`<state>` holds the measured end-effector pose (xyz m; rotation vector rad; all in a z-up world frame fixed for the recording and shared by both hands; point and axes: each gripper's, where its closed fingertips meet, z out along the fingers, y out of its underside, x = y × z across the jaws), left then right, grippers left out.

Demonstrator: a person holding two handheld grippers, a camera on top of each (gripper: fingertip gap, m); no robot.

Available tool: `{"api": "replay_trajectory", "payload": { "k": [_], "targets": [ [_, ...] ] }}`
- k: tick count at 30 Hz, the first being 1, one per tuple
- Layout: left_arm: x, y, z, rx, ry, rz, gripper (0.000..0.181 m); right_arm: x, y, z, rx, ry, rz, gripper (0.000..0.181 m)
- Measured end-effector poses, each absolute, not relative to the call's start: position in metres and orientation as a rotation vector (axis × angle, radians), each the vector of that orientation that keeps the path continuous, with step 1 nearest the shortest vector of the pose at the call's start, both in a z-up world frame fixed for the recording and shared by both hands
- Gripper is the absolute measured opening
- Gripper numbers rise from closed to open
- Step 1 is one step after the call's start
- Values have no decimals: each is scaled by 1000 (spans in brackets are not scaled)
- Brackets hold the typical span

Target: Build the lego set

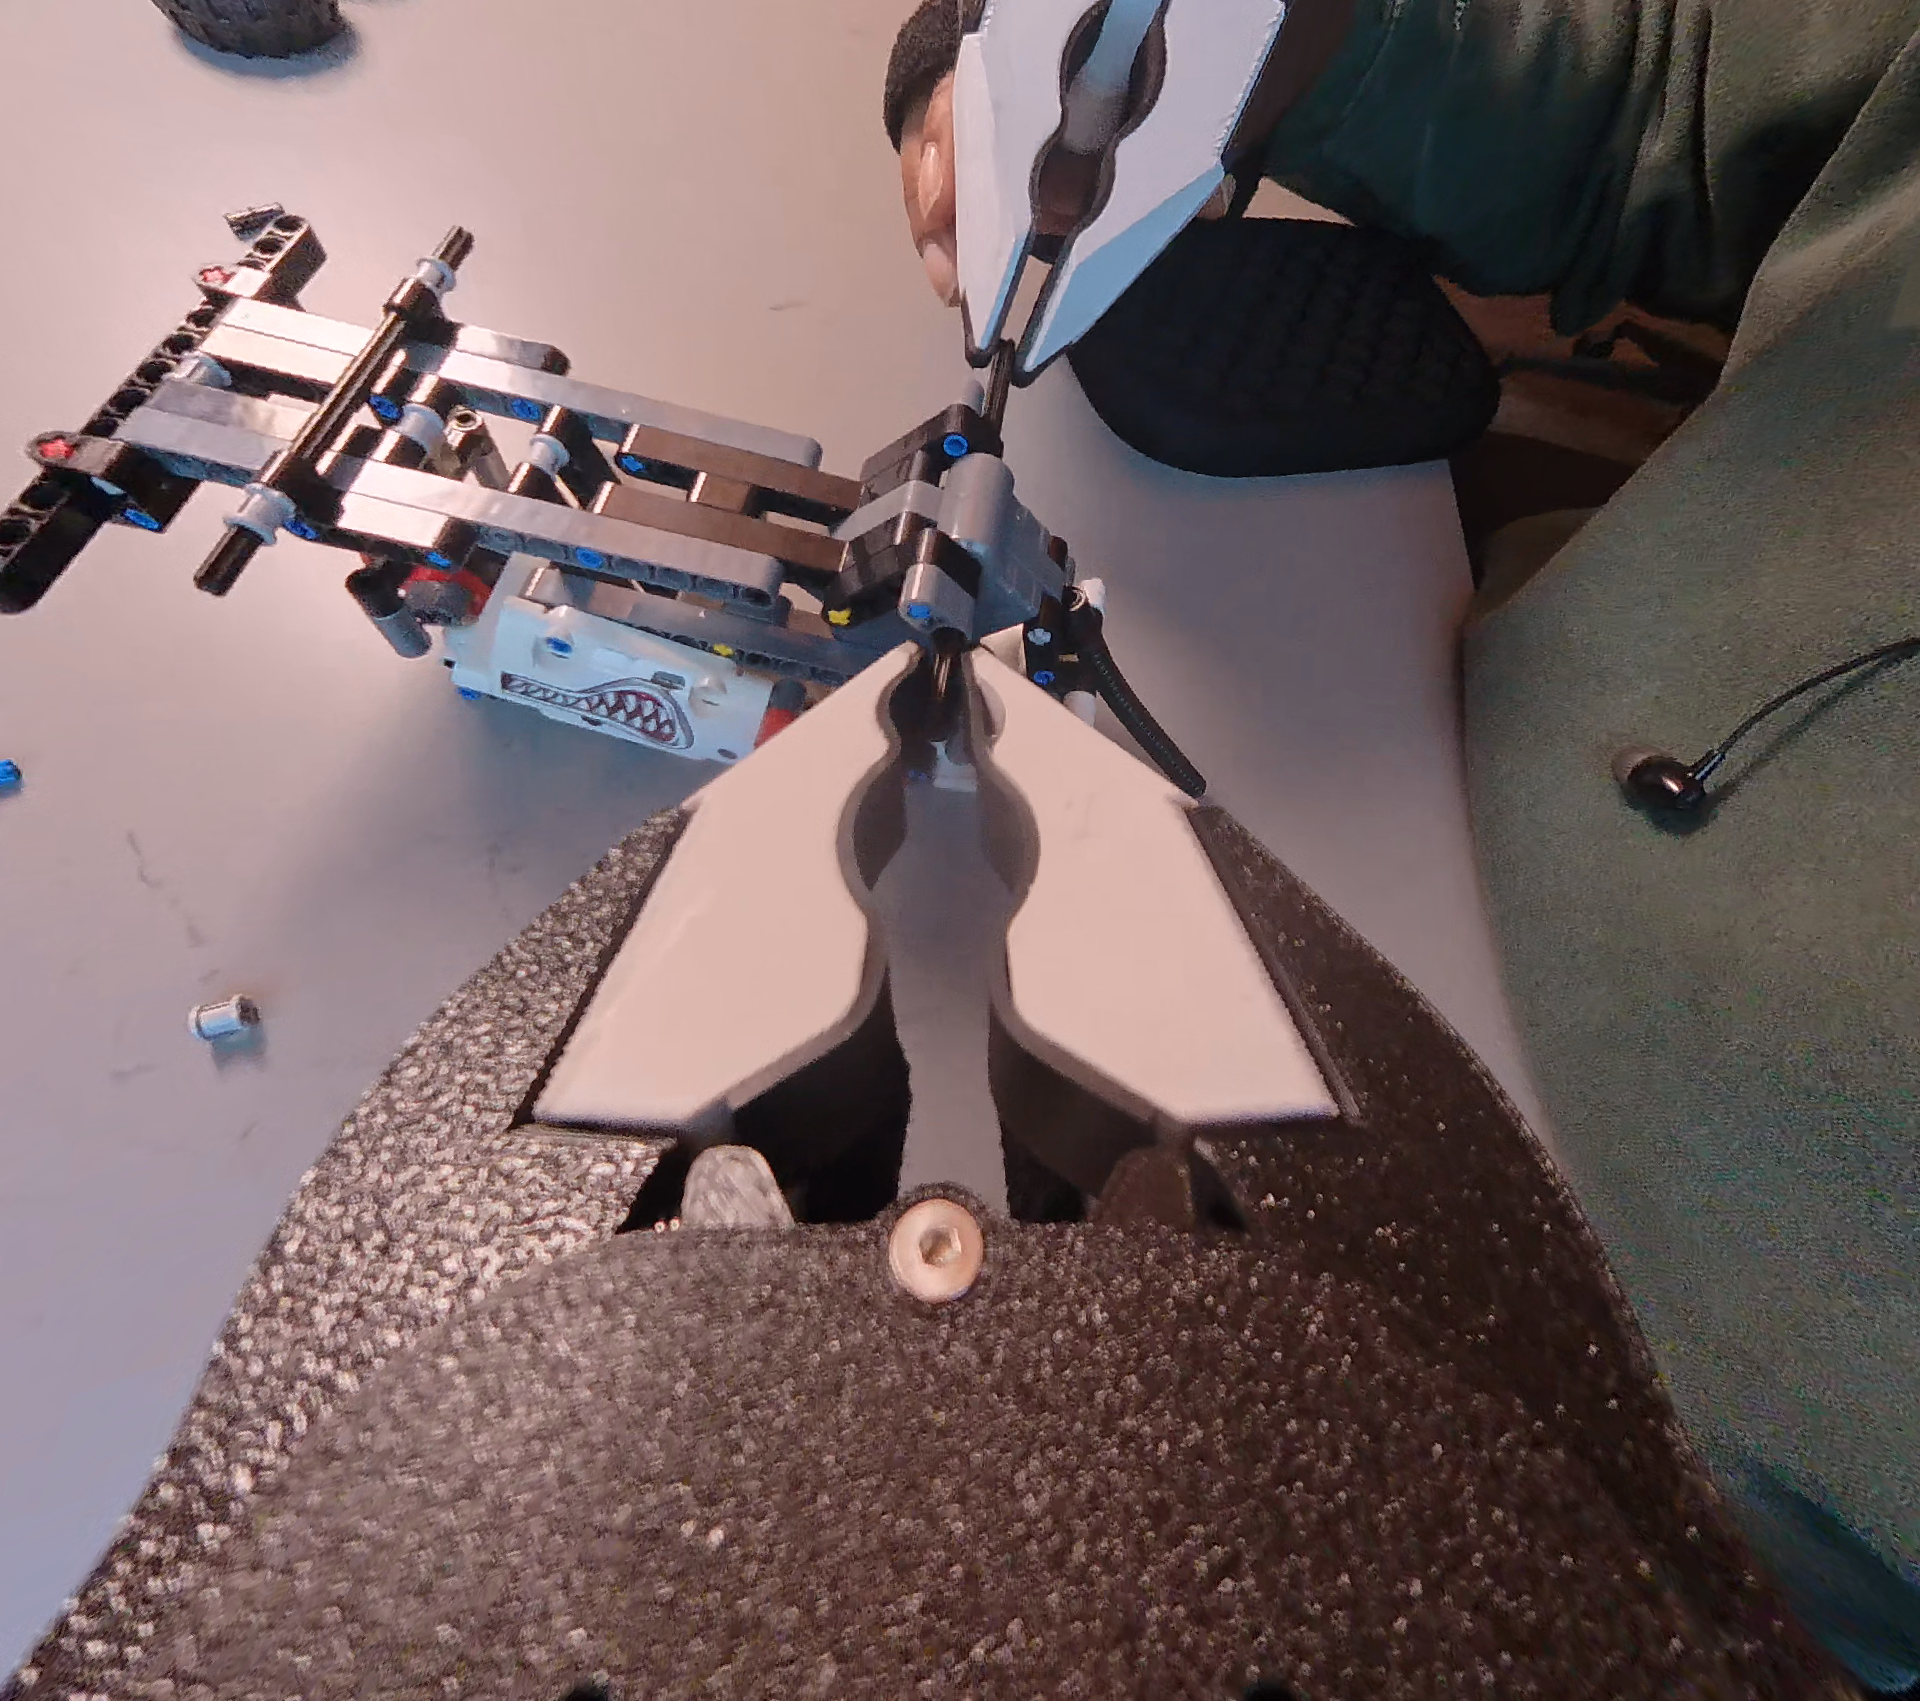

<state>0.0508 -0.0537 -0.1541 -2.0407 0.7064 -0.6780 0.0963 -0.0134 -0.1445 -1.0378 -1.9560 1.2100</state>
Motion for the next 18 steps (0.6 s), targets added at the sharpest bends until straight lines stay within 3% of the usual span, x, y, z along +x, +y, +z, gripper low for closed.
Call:
{"api": "replay_trajectory", "payload": {
  "k": [18],
  "targets": [
    [50, -57, -150, -1972, 700, -698, 5, 90, -15, -145, -1088, -1942, 1219, 4]
  ]
}}
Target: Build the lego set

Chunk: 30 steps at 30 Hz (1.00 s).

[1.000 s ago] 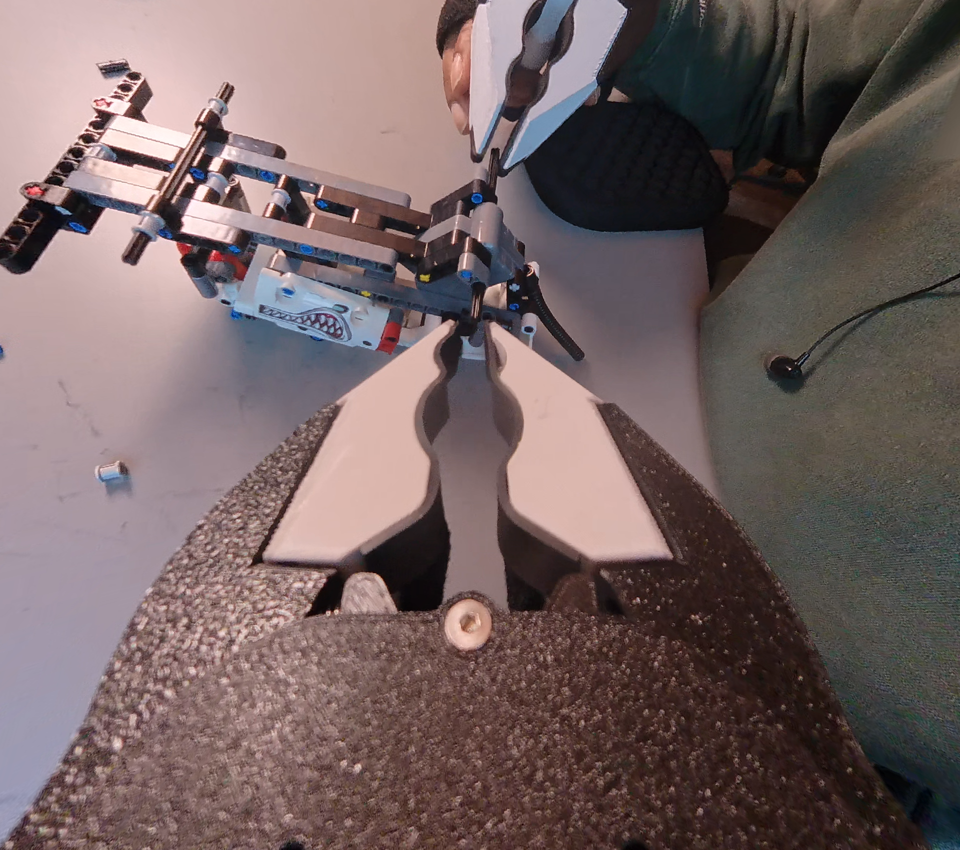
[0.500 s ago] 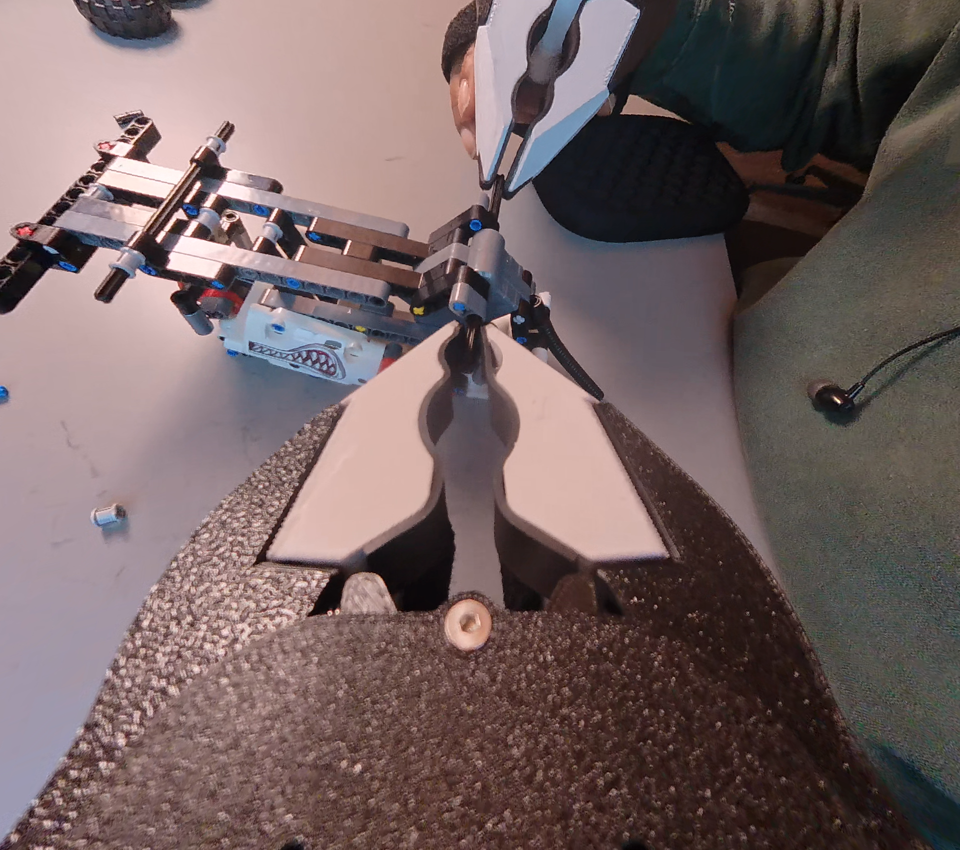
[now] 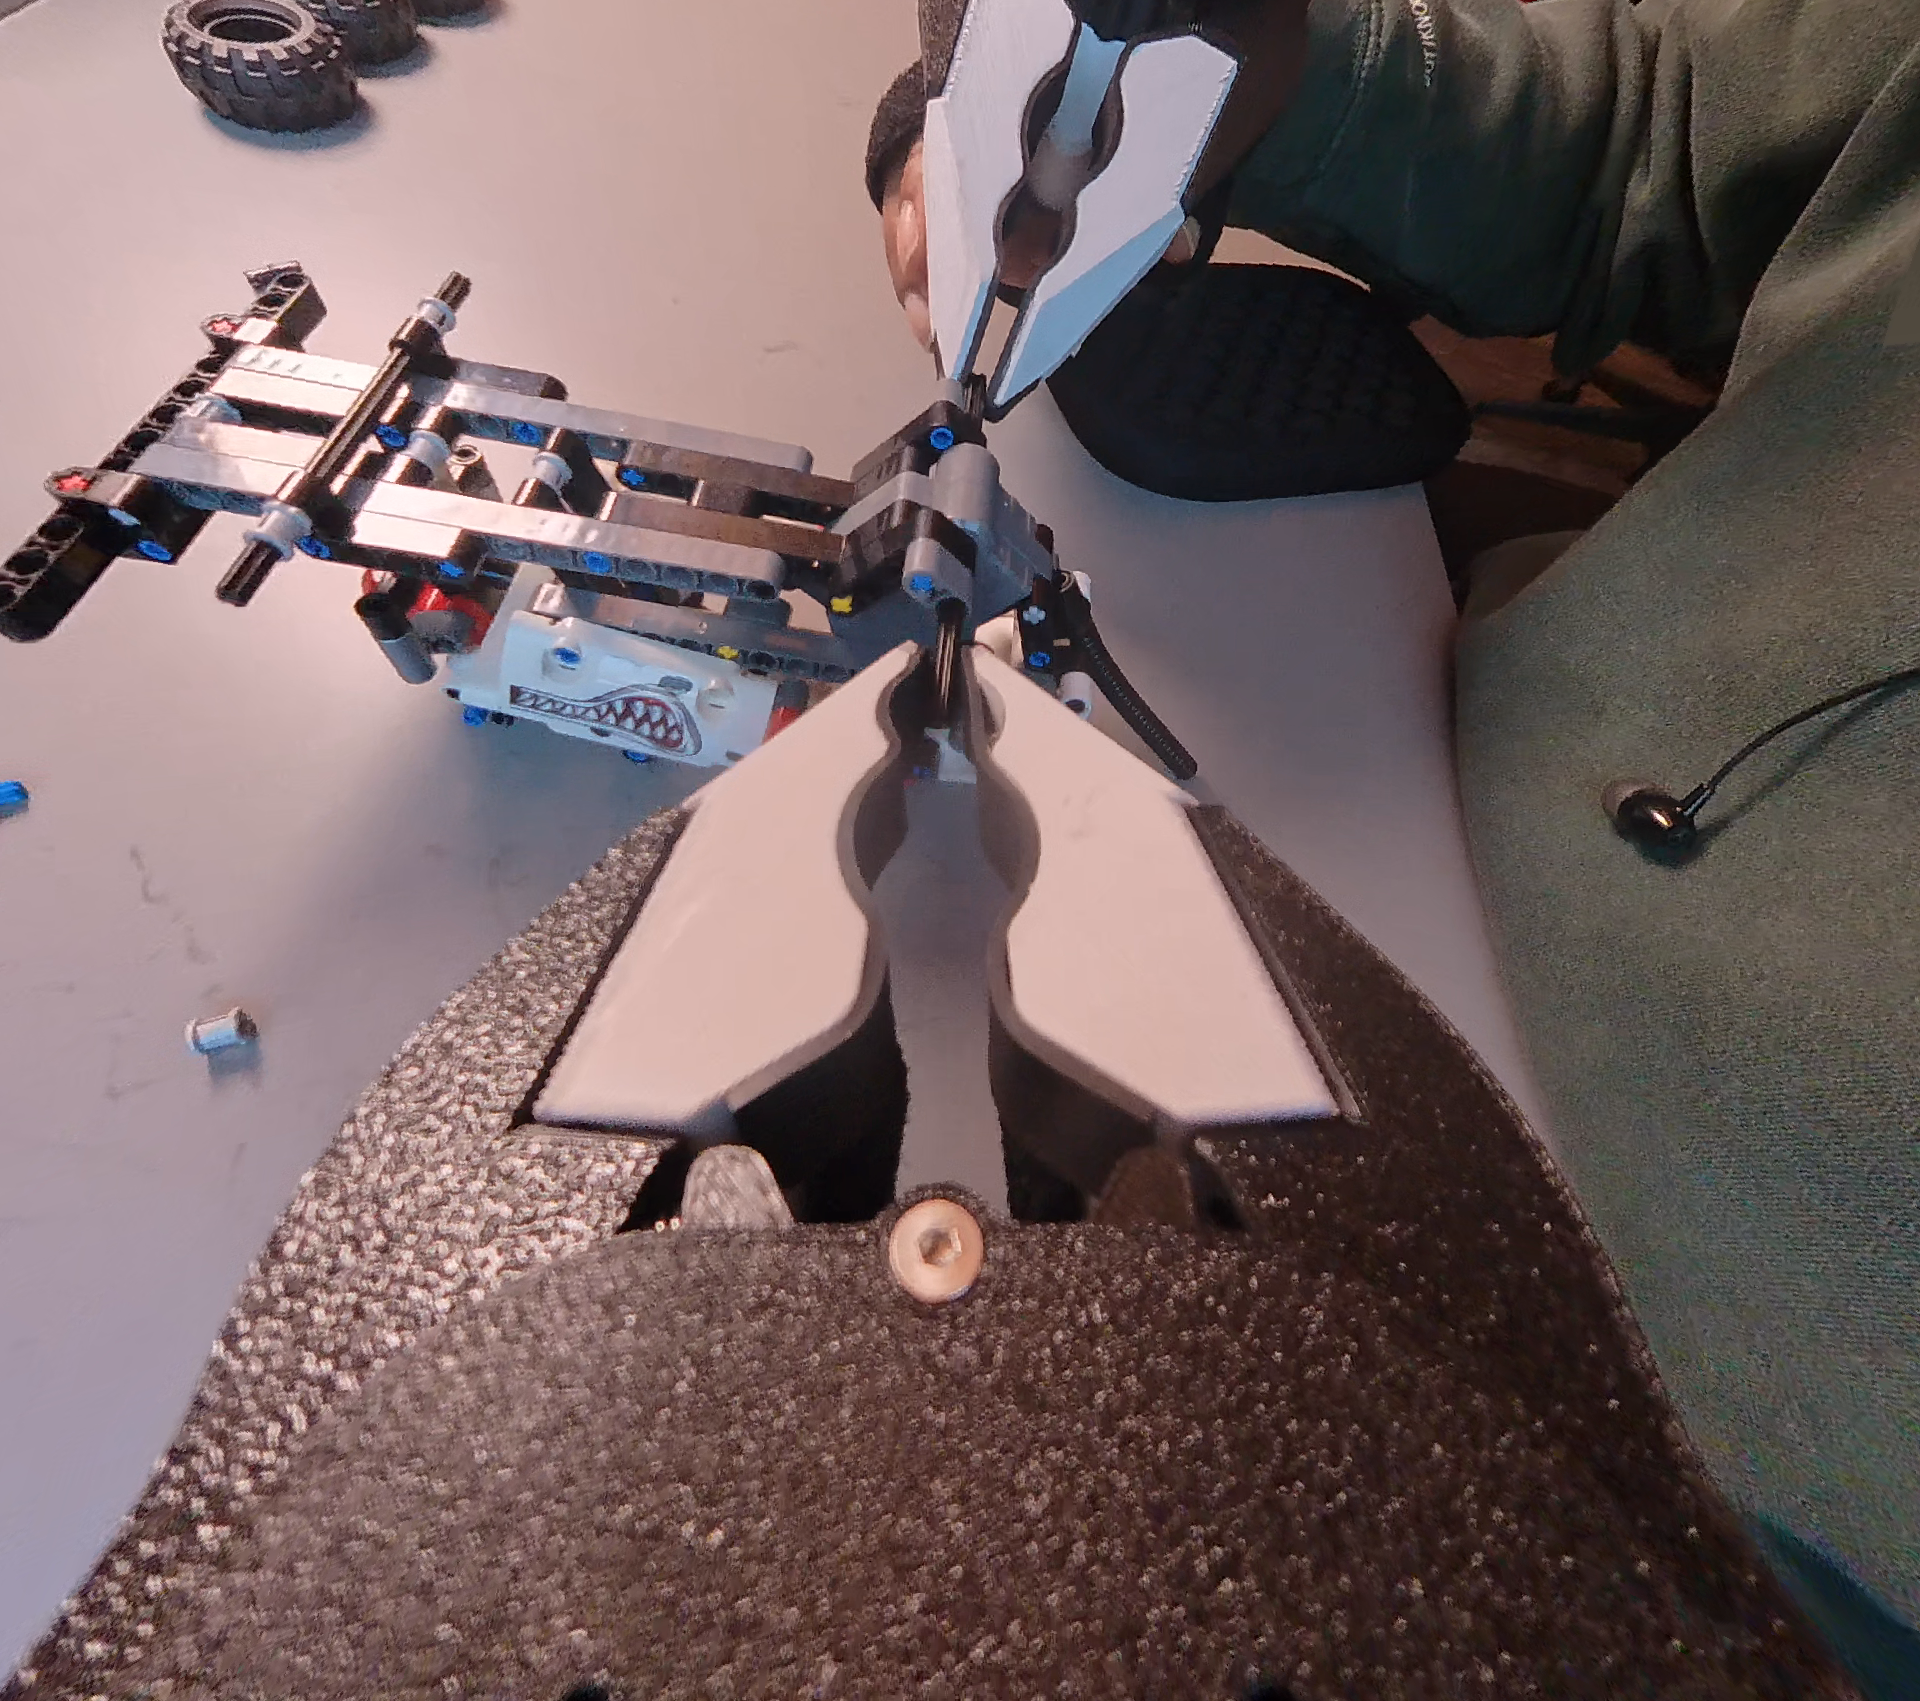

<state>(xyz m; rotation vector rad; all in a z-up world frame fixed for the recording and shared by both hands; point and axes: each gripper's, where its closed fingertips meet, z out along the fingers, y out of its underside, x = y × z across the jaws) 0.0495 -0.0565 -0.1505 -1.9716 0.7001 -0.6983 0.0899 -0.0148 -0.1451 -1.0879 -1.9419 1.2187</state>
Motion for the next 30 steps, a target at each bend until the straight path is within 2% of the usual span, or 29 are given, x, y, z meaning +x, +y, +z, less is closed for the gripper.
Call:
{"api": "replay_trajectory", "payload": {
  "k": [6, 14, 20, 30],
  "targets": [
    [43, -67, -153, -1982, 720, -690, 16, 92, -13, -146, -1096, -1942, 1201, 5],
    [45, -66, -151, -1965, 702, -666, 4, 94, -13, -144, -1088, -1946, 1193, 7],
    [48, -66, -151, -1963, 709, -675, 3, 90, -17, -143, -1068, -1958, 1174, 17],
    [47, -64, -151, -1962, 700, -666, 3, 83, -14, -144, -1054, -1949, 1140, 13]
  ]
}}
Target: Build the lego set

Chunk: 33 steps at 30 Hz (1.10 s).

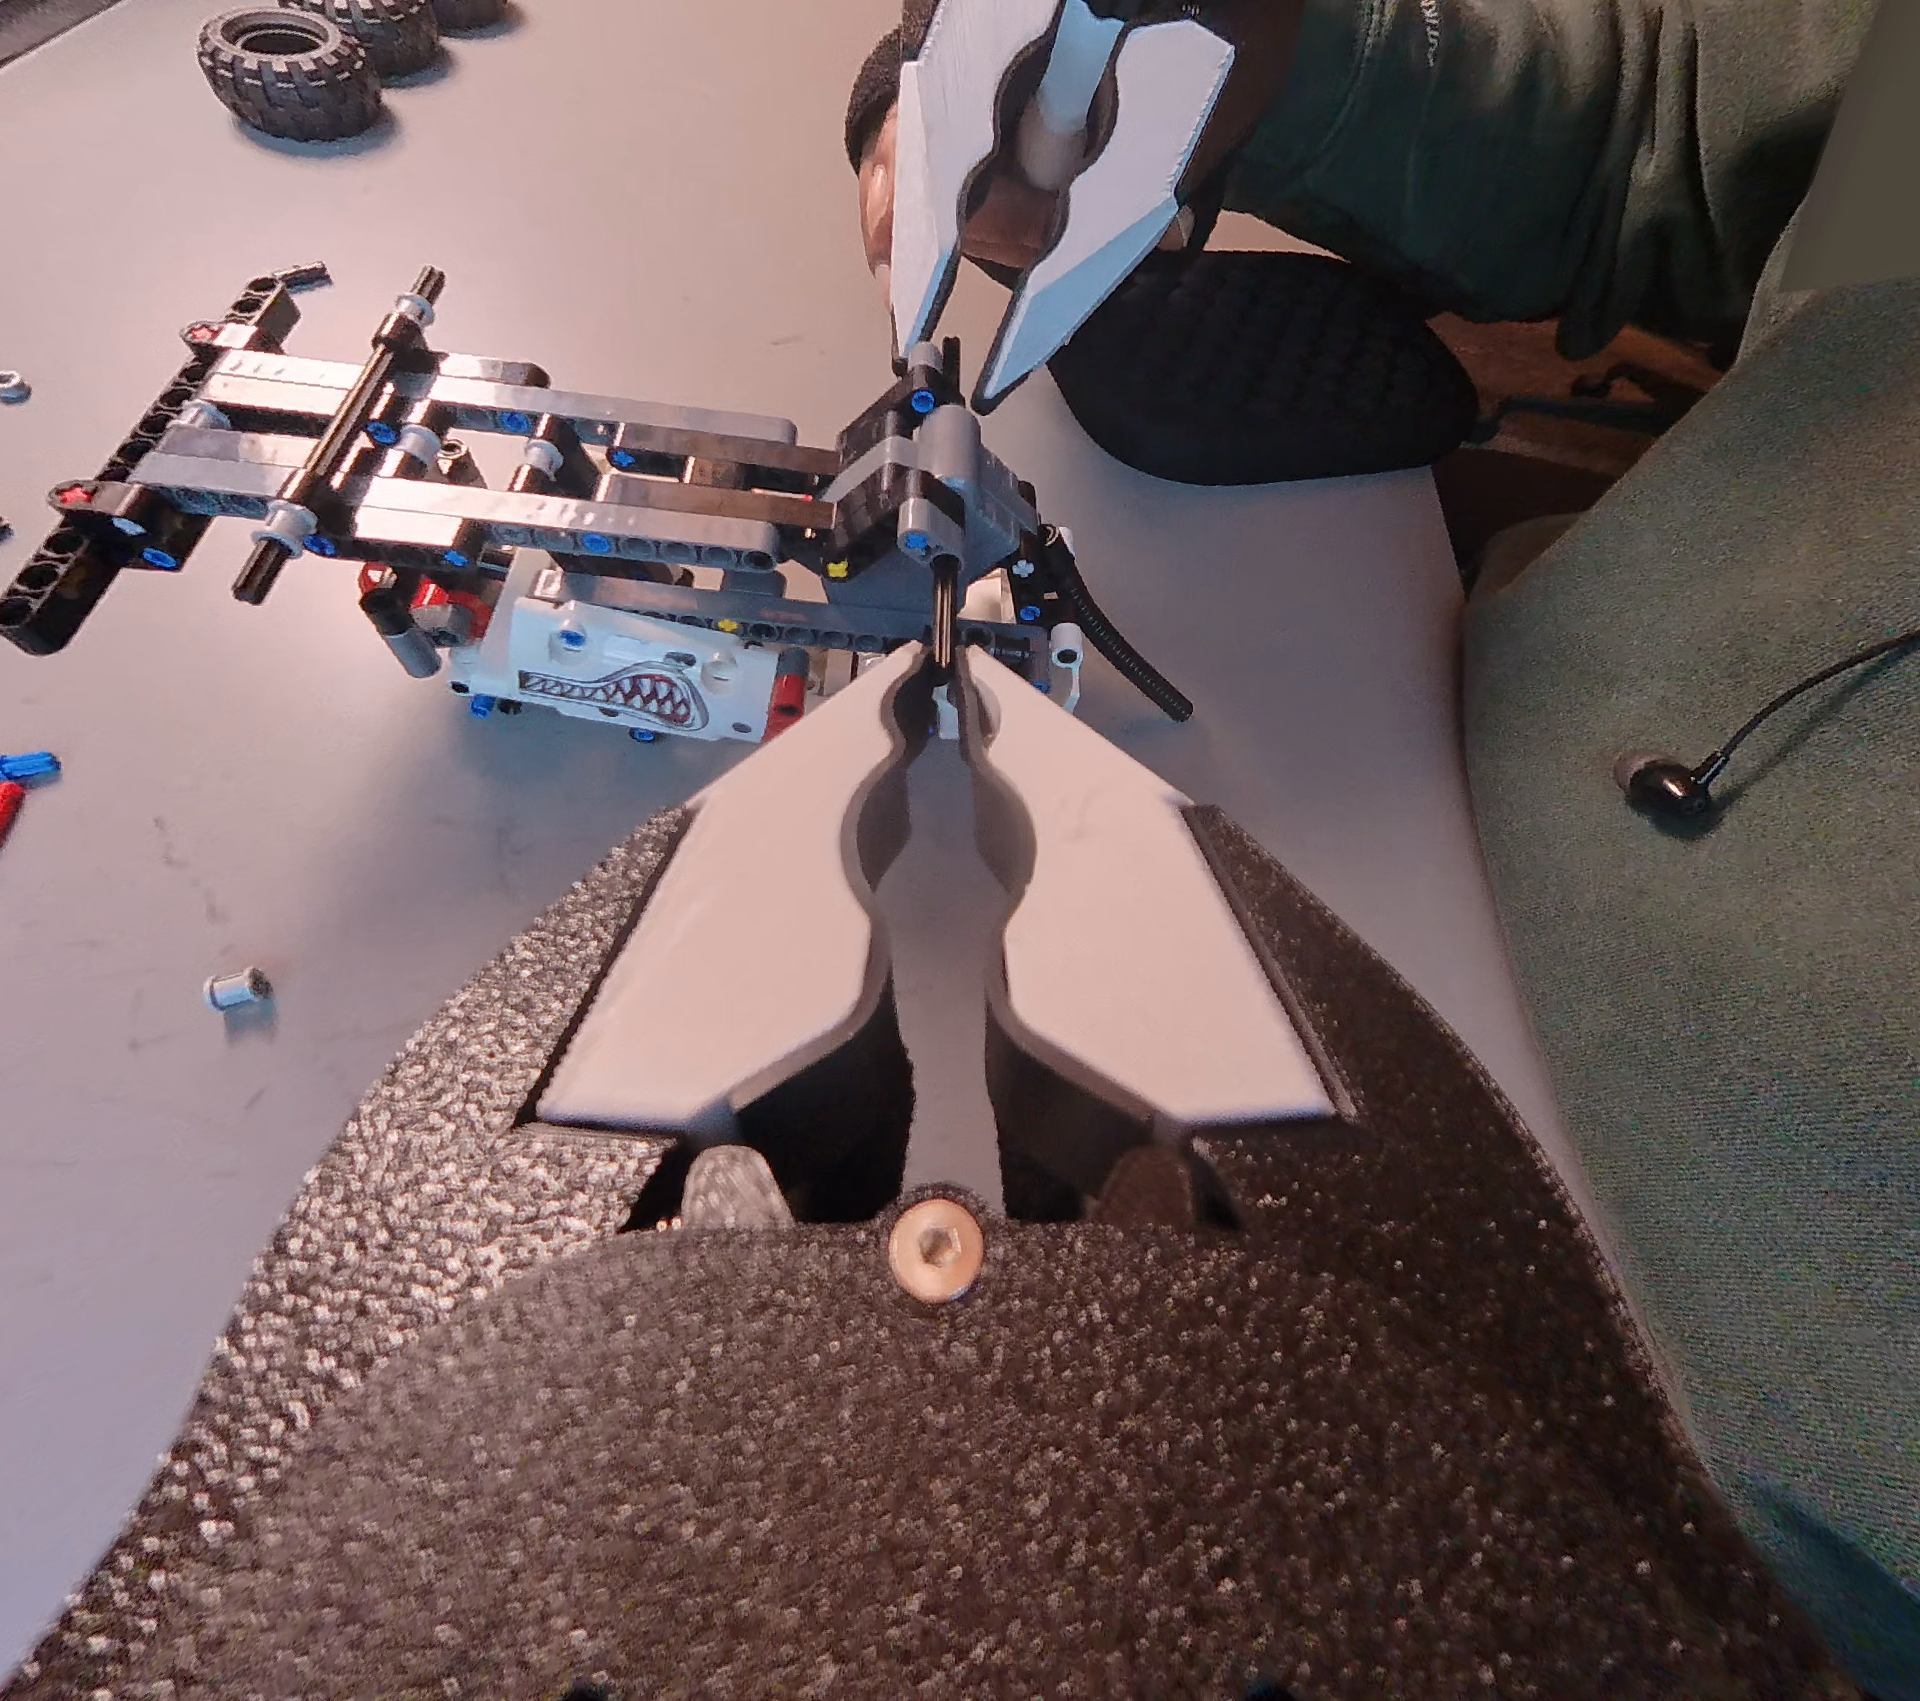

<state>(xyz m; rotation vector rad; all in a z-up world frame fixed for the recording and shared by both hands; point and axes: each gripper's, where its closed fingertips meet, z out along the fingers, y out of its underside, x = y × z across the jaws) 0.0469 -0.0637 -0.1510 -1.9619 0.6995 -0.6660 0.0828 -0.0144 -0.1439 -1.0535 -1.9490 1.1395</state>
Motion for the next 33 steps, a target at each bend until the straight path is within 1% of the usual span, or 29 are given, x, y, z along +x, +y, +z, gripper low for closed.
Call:
{"api": "replay_trajectory", "payload": {
  "k": [19, 23, 24, 26, 28, 33],
  "targets": [
    [46, -62, -151, -1954, 692, -670, 3, 82, -15, -145, -1058, -1924, 1149, 9],
    [44, -63, -151, -1952, 687, -666, 3, 84, -14, -145, -1061, -1934, 1150, 12],
    [43, -63, -151, -1952, 687, -665, 4, 85, -14, -145, -1061, -1936, 1154, 13],
    [43, -65, -149, -1947, 686, -674, 15, 87, -13, -145, -1062, -1938, 1152, 14],
    [42, -66, -149, -1946, 692, -672, 20, 88, -12, -146, -1066, -1940, 1147, 15],
    [43, -66, -148, -1938, 690, -672, 18, 91, -12, -148, -1073, -1945, 1147, 16]
  ]
}}
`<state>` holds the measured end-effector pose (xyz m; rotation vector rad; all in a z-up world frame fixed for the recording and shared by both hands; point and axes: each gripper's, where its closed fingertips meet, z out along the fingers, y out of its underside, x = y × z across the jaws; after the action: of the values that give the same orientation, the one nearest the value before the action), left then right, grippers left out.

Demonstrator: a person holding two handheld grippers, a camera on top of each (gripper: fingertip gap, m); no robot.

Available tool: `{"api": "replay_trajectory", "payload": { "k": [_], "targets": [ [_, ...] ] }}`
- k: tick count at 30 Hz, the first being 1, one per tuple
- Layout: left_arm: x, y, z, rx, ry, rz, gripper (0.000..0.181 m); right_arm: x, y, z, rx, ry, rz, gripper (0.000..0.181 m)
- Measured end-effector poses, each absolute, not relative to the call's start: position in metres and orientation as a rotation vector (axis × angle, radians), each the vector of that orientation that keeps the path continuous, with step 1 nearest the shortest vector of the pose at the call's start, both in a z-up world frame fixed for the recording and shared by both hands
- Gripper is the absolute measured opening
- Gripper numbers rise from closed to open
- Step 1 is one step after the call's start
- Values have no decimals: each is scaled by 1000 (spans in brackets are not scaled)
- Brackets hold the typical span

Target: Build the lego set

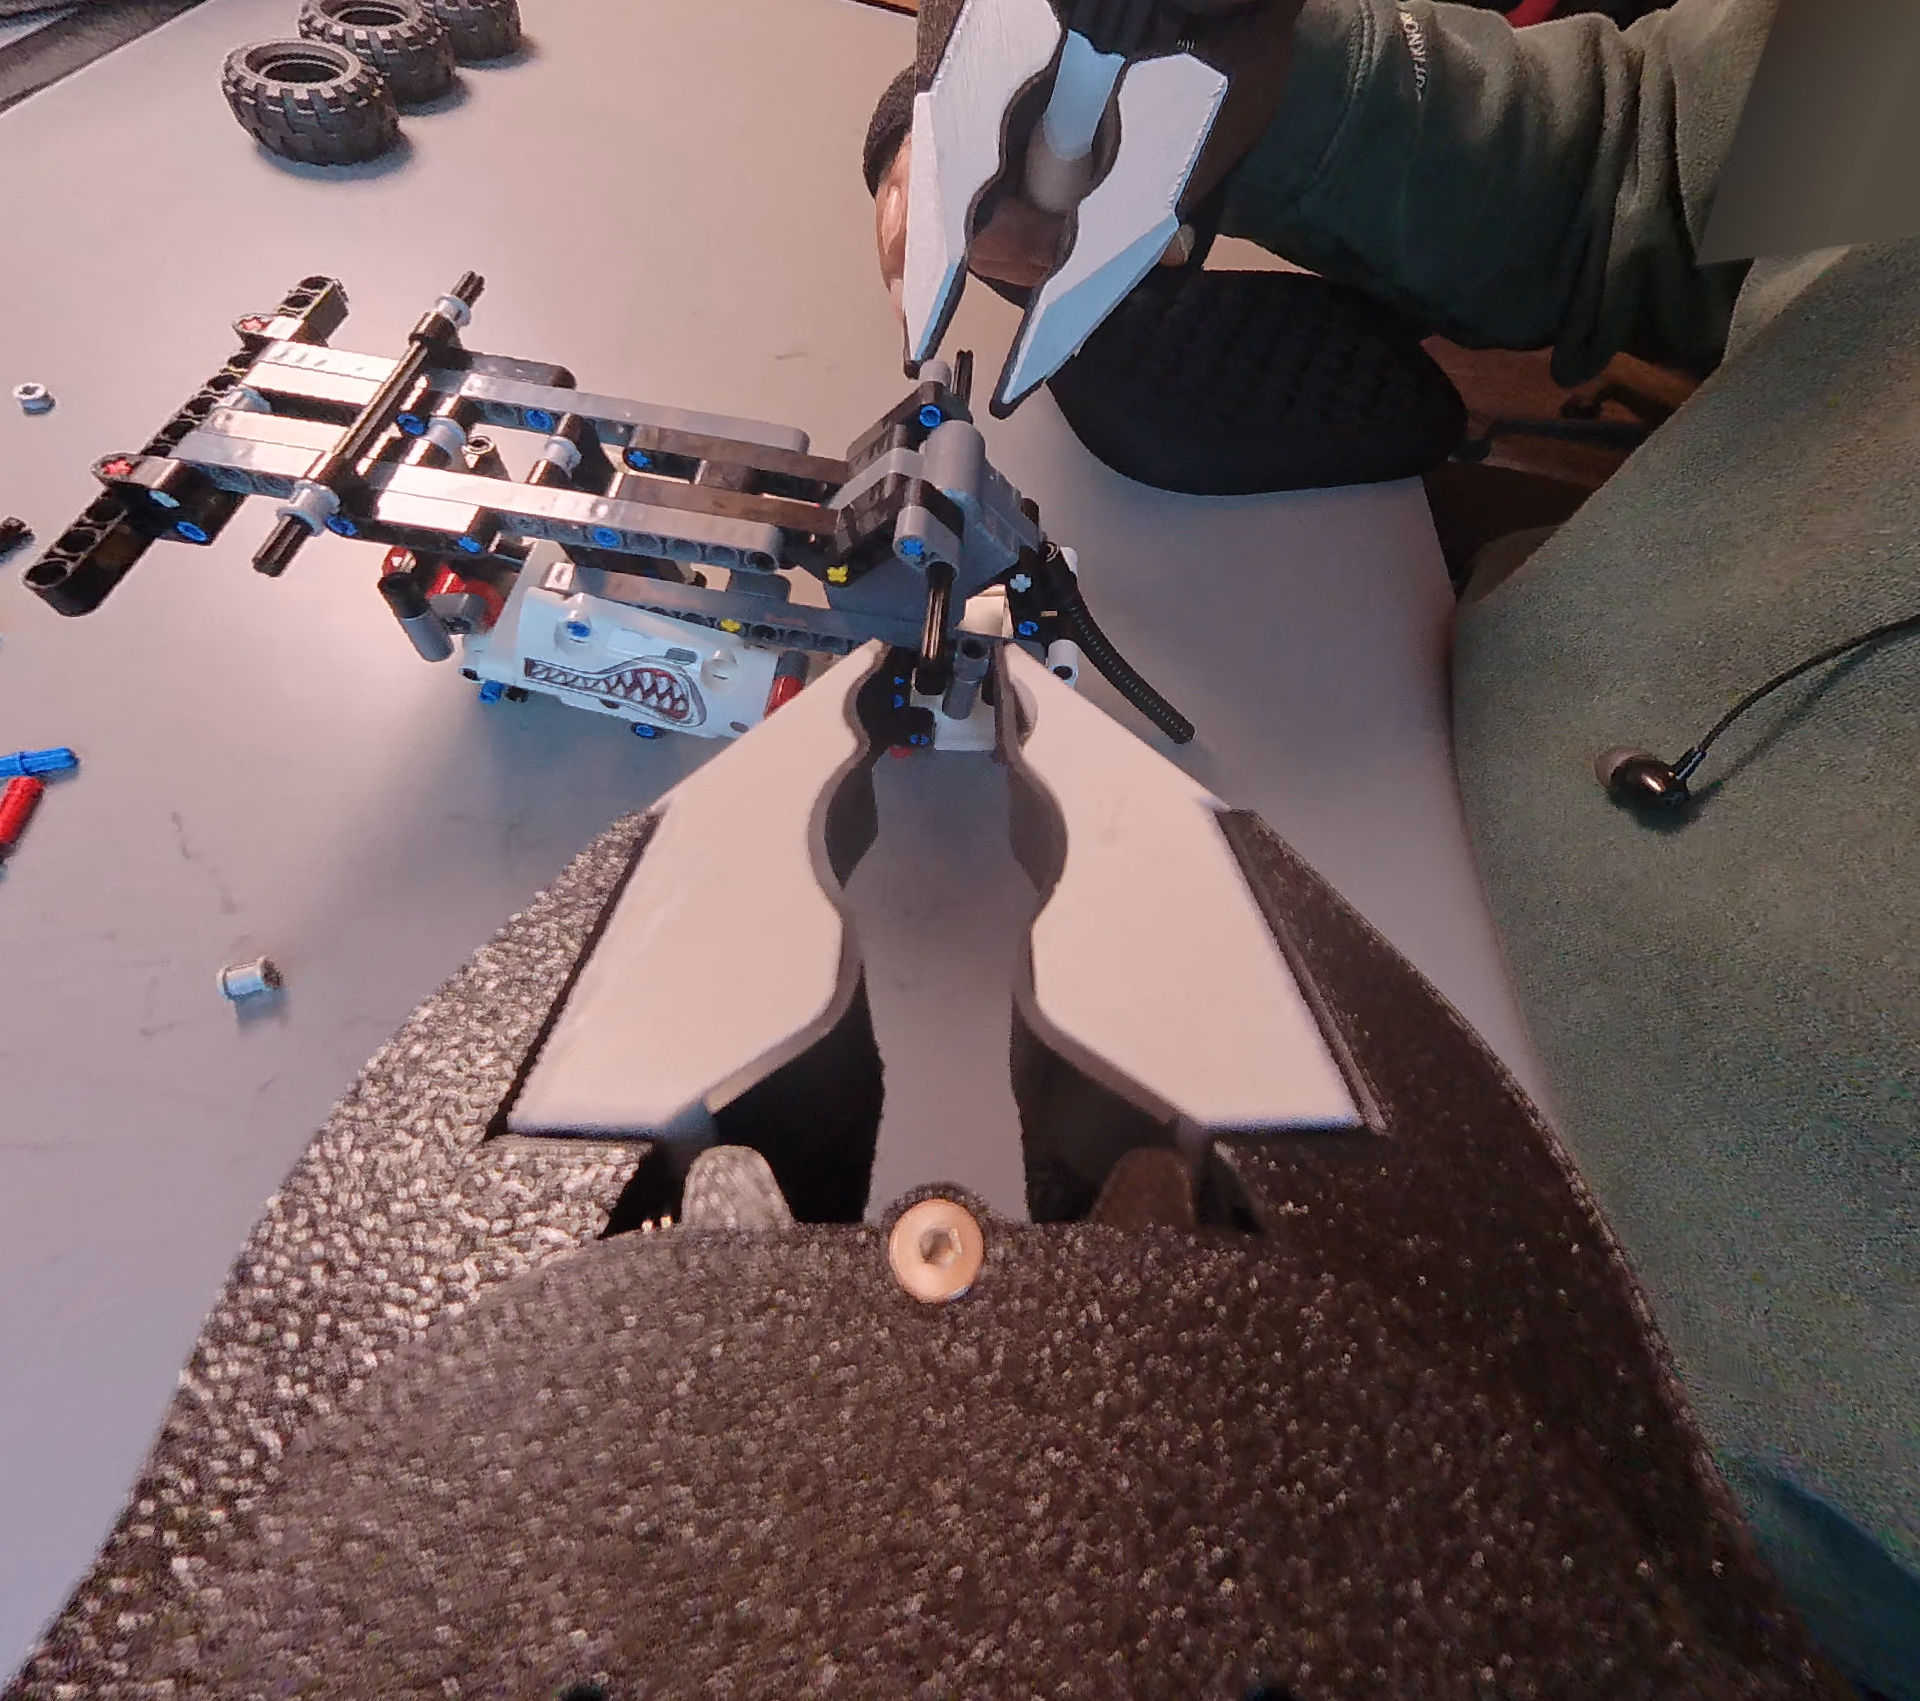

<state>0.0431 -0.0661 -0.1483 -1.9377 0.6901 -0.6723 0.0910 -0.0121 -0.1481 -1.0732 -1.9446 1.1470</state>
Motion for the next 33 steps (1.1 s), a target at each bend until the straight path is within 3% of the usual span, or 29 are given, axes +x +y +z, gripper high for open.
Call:
{"api": "replay_trajectory", "payload": {
  "k": [10, 18, 33],
  "targets": [
    [44, -64, -147, -1931, 681, -664, 4, 92, -11, -146, -1067, -1935, 1144, 10],
    [45, -64, -147, -1927, 684, -679, 4, 76, -23, -137, -984, -1957, 1103, 29],
    [41, -65, -148, -1927, 687, -680, 4, 72, -27, -142, -958, -2026, 1107, 16]
  ]
}}
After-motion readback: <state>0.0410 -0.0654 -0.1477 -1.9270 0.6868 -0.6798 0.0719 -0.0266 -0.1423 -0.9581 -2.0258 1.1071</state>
